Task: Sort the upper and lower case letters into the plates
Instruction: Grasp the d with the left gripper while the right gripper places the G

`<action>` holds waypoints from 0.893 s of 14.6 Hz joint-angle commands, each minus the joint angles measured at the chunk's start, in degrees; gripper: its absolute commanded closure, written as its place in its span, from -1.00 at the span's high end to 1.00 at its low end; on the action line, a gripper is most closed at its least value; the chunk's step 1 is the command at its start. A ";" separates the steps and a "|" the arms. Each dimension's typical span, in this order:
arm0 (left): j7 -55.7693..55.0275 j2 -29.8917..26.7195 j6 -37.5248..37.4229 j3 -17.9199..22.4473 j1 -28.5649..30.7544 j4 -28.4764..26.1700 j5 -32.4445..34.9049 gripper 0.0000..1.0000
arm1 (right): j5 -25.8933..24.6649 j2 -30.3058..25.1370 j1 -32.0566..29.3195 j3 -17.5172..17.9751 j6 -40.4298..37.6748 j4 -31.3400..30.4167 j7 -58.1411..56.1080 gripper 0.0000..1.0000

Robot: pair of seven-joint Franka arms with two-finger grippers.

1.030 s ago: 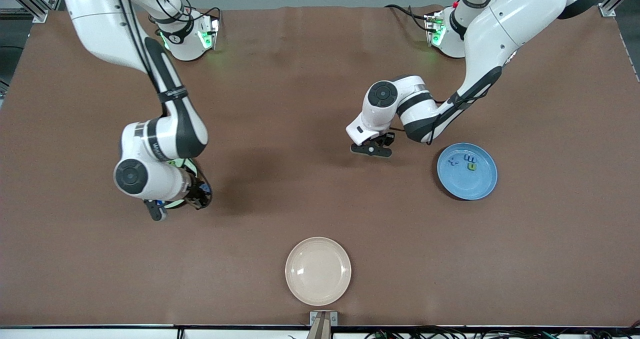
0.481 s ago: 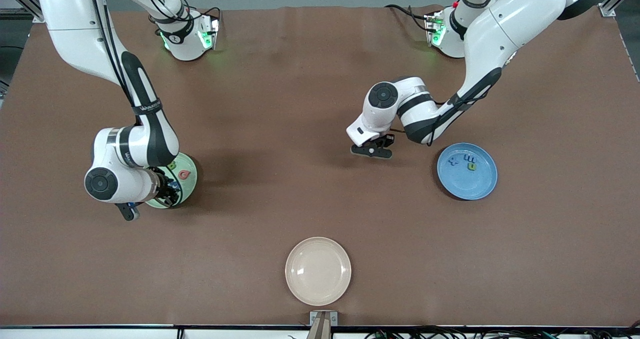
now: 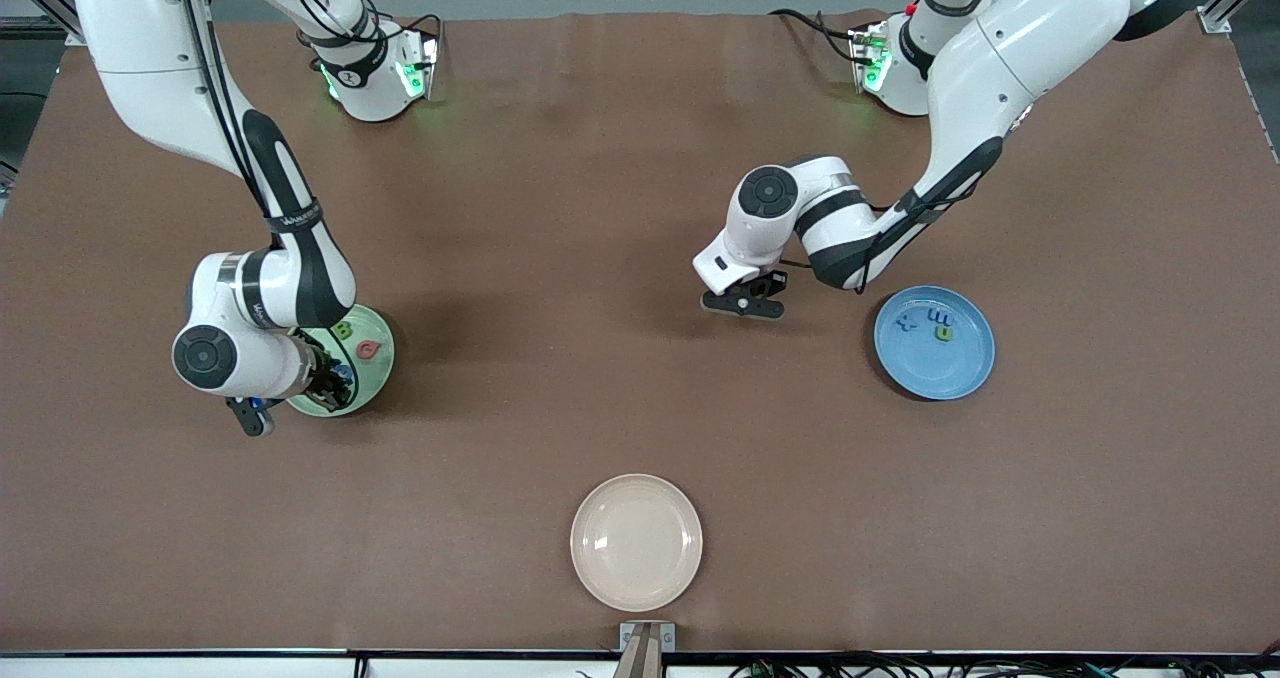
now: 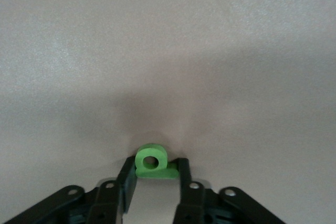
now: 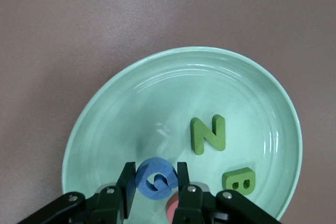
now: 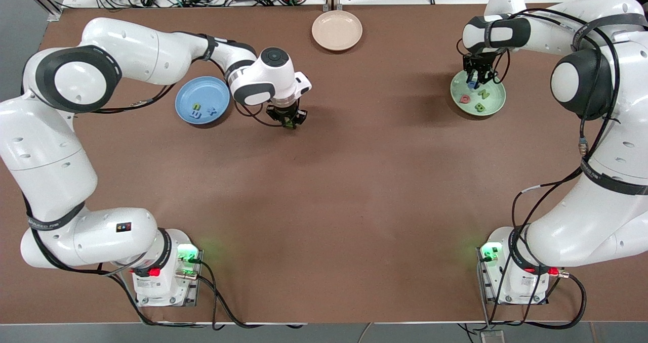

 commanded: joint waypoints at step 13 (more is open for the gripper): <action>8.47 -3.84 -11.30 -14.68 23.07 2.87 -0.34 -0.81 | -0.40 -13.26 -1.28 1.13 -16.15 -1.00 -20.44 1.00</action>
